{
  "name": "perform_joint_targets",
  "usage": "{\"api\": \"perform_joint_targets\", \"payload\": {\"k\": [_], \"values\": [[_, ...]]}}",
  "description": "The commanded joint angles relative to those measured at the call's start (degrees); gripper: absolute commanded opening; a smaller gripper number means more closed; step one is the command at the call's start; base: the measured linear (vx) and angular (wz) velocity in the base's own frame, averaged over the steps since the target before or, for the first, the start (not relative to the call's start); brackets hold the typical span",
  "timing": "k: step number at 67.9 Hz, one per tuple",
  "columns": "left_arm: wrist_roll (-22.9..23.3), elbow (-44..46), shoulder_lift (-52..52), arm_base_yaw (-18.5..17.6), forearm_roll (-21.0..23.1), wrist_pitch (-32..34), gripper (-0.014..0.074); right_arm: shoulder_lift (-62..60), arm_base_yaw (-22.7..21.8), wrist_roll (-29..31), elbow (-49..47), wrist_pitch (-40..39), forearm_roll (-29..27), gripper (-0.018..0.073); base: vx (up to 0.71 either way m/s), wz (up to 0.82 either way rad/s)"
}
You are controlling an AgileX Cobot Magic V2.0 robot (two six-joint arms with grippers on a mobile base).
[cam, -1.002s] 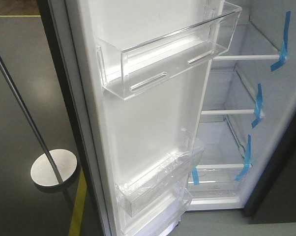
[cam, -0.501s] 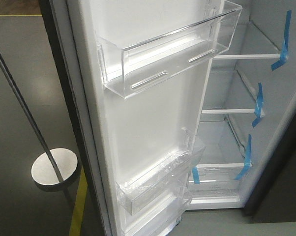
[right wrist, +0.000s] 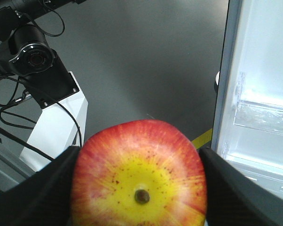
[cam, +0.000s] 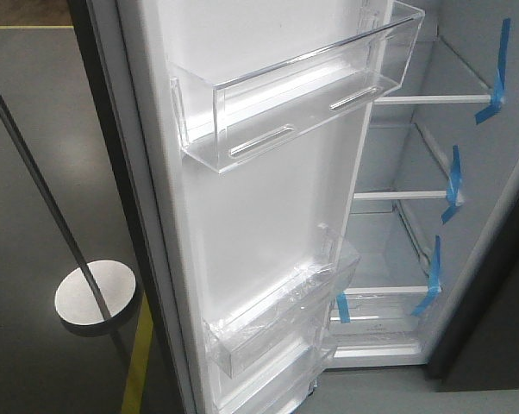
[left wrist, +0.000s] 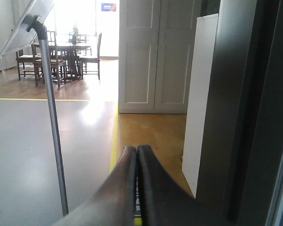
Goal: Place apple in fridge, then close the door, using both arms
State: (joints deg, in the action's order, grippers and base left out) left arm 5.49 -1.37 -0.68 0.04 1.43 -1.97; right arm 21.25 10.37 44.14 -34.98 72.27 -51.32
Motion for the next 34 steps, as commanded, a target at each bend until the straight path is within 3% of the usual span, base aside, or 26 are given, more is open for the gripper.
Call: {"api": "perform_joint_targets", "payload": {"k": [1,23,34], "values": [[0.1,-0.7,-0.9,-0.2,0.2,4.4,-0.0006,0.5,-0.1,0.3,-1.3,1.2,-3.7,0.0196,0.0,0.0],[0.1,-0.7,-0.9,-0.2,0.2,4.4,-0.0006,0.5,-0.1,0.3,-1.3,0.4,-3.4,0.0196,0.0,0.0],[0.1,-0.7,-0.9,-0.2,0.2,4.4,-0.0006,0.5,-0.1,0.1,-1.3,-2.4,1.1,0.0196,0.0,0.0]]}}
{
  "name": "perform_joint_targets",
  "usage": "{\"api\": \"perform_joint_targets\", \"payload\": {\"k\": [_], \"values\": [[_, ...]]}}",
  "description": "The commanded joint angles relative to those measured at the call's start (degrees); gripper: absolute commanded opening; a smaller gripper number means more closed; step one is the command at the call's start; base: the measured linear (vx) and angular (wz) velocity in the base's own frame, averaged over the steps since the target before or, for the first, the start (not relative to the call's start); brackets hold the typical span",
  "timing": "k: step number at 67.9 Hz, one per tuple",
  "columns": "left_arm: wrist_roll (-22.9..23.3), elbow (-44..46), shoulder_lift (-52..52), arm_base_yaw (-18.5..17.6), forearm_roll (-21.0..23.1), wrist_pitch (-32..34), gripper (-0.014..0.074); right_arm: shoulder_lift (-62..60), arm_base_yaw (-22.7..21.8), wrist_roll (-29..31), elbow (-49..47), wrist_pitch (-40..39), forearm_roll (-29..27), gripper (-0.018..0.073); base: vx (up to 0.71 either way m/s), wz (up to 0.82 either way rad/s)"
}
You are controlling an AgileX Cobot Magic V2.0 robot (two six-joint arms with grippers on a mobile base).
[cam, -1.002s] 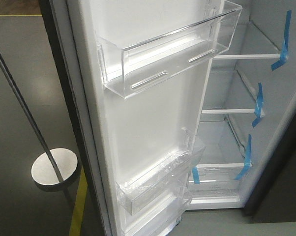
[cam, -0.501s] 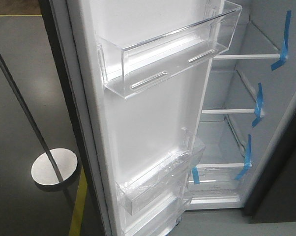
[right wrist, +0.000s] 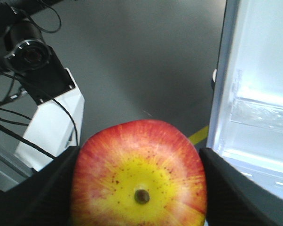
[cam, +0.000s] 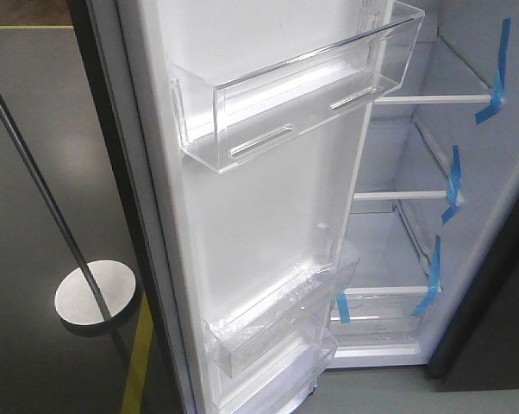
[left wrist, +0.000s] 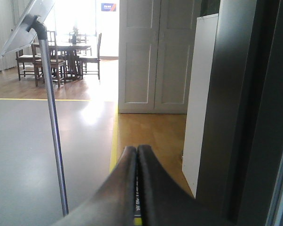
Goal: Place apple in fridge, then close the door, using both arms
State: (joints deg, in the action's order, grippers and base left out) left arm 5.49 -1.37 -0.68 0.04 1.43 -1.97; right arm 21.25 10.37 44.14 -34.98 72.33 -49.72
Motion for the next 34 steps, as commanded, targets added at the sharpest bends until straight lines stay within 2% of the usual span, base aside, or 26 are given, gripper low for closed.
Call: {"api": "perform_joint_targets", "payload": {"k": [1,13,19,24,34], "values": [[0.1,-0.7,-0.9,-0.2,0.2,4.4,-0.0006,0.5,-0.1,0.1,-1.3,-3.1,0.0,0.0196,0.0,0.0],[0.1,-0.7,-0.9,-0.2,0.2,4.4,-0.0006,0.5,-0.1,-2.1,-1.3,-13.4,6.5,0.0196,0.0,0.0],[0.1,-0.7,-0.9,-0.2,0.2,4.4,-0.0006,0.7,-0.1,-6.4,-1.3,-18.4,10.7,0.0196,0.0,0.0],[0.1,-0.7,-0.9,-0.2,0.2,4.4,-0.0006,2.4,-0.1,-12.8,-1.3,-21.4,15.3,0.0197,0.0,0.0],[0.1,-0.7,-0.9,-0.2,0.2,4.4,-0.0006,8.7,-0.1,-17.9,-1.5,-23.8,22.0,0.02,0.0,0.0]]}}
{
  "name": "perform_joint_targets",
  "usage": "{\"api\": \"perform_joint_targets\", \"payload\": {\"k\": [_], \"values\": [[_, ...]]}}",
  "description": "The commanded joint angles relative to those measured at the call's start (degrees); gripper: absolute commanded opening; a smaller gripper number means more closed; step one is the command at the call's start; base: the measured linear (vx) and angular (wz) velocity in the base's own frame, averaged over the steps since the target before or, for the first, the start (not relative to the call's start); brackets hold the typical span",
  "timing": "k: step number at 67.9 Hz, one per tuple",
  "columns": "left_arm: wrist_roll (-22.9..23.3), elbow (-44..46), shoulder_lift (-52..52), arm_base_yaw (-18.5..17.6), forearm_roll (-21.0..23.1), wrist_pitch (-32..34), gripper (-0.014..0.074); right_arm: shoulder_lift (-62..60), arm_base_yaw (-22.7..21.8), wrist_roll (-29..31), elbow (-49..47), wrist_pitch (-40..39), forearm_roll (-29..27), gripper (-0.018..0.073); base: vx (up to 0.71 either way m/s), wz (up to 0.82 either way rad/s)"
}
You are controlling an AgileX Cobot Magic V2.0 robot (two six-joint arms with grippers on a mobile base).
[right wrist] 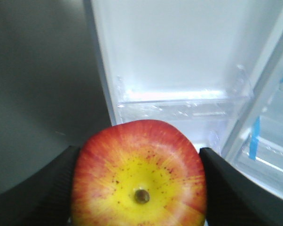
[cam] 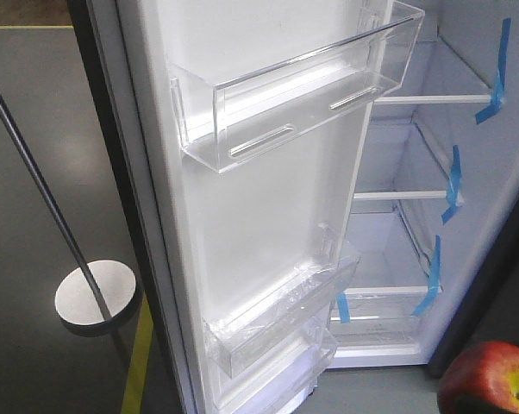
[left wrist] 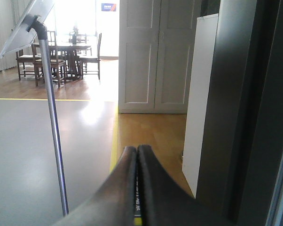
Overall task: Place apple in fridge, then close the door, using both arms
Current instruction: 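Raise the held apple with the right gripper toward the top door bin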
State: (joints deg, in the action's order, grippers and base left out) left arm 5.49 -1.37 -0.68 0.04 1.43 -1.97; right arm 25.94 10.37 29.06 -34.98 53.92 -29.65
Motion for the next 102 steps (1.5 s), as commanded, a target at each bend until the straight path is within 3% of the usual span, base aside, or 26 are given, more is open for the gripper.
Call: {"api": "perform_joint_targets", "payload": {"k": [1,16,40,63,73,102], "values": [[0.1,-0.7,-0.9,-0.2,0.2,4.4,-0.0006,4.8,-0.1,-2.8,-1.5,-5.4,2.2,0.02,0.0,0.0],[0.1,-0.7,-0.9,-0.2,0.2,4.4,-0.0006,15.8,-0.1,-2.4,-4.7,-11.9,2.1,0.0203,0.0,0.0],[0.1,-0.7,-0.9,-0.2,0.2,4.4,-0.0006,30.2,-0.1,3.9,-32.6,-11.3,0.6,0.0205,0.0,0.0],[0.1,-0.7,-0.9,-0.2,0.2,4.4,-0.0006,46.0,-0.1,16.3,-57.4,-10.3,-14.7,0.0207,0.0,0.0],[0.1,-0.7,-0.9,-0.2,0.2,4.4,-0.0006,53.2,-0.1,19.1,-66.3,-10.4,-18.9,0.0211,0.0,0.0],[0.1,-0.7,-0.9,-0.2,0.2,4.4,-0.0006,65.4,-0.1,19.8,-73.6,-14.5,-18.9,0.0225,0.0,0.0]]}}
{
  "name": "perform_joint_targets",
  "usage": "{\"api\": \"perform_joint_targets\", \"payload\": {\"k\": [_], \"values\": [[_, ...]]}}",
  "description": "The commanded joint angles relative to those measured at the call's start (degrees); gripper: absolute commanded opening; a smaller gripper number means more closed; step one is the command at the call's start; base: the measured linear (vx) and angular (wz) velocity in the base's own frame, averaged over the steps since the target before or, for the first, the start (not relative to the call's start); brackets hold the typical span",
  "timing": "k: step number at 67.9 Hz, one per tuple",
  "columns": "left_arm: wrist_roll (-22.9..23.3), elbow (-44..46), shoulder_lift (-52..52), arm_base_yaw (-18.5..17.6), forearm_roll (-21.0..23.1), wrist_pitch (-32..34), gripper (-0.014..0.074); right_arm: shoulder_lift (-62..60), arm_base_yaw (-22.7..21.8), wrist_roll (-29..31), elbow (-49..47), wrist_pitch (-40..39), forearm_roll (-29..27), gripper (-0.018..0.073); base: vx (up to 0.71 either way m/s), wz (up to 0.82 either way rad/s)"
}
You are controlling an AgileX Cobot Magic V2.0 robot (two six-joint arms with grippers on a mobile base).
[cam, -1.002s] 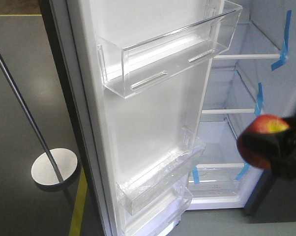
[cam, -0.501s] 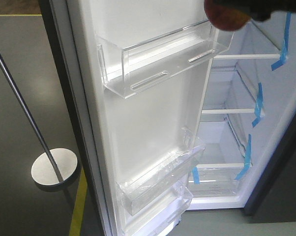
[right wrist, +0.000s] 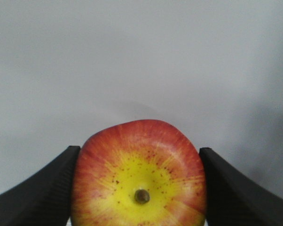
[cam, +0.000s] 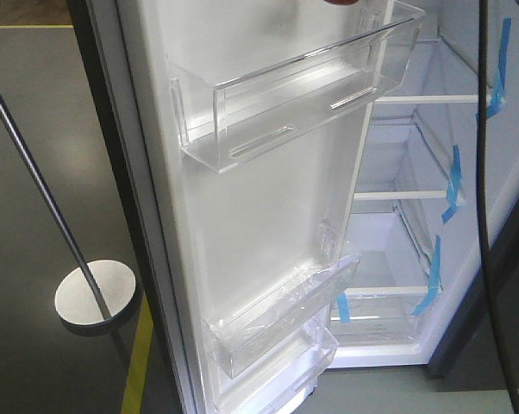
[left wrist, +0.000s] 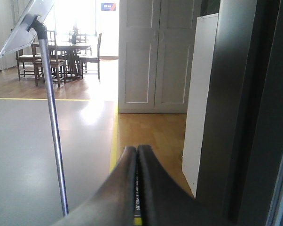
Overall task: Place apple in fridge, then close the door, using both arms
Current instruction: 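Raise the held apple with the right gripper toward the top door bin, then lower the apple into the top door bin and open the right gripper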
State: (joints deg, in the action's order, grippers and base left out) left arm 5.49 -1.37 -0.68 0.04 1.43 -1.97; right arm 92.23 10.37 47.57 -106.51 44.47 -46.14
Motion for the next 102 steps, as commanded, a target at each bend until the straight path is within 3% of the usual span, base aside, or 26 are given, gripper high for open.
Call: {"api": "perform_joint_targets", "payload": {"k": [1,19,30,51,59,72,84,102], "values": [[0.1,-0.7,-0.9,-0.2,0.2,4.4,-0.0006,-0.6,-0.1,1.3,-2.1,-5.0,-2.4,0.0227,0.0,0.0],[0.1,-0.7,-0.9,-0.2,0.2,4.4,-0.0006,2.5,-0.1,0.0,-2.0,-1.8,-2.1,0.0251,0.0,0.0],[0.1,-0.7,-0.9,-0.2,0.2,4.4,-0.0006,2.7,-0.1,-2.8,-2.0,-0.1,1.4,0.0299,0.0,0.0],[0.1,-0.7,-0.9,-0.2,0.2,4.4,-0.0006,2.0,-0.1,-7.6,-2.0,0.4,3.9,0.0548,0.0,0.0],[0.1,-0.7,-0.9,-0.2,0.2,4.4,-0.0006,0.8,-0.1,-7.6,-2.0,0.8,3.9,0.0603,0.0,0.0],[0.1,-0.7,-0.9,-0.2,0.2,4.4,-0.0006,-2.5,-0.1,-9.9,-2.0,2.0,4.3,0.0585,0.0,0.0],[0.1,-0.7,-0.9,-0.2,0.2,4.4,-0.0006,-7.8,-0.1,-13.9,-0.9,8.2,6.6,0.0505,0.0,0.0],[0.1,-0.7,-0.9,-0.2,0.2,4.4,-0.0006,-24.2,-0.1,-12.6,18.5,4.5,6.2,0.0424,0.0,0.0]]}}
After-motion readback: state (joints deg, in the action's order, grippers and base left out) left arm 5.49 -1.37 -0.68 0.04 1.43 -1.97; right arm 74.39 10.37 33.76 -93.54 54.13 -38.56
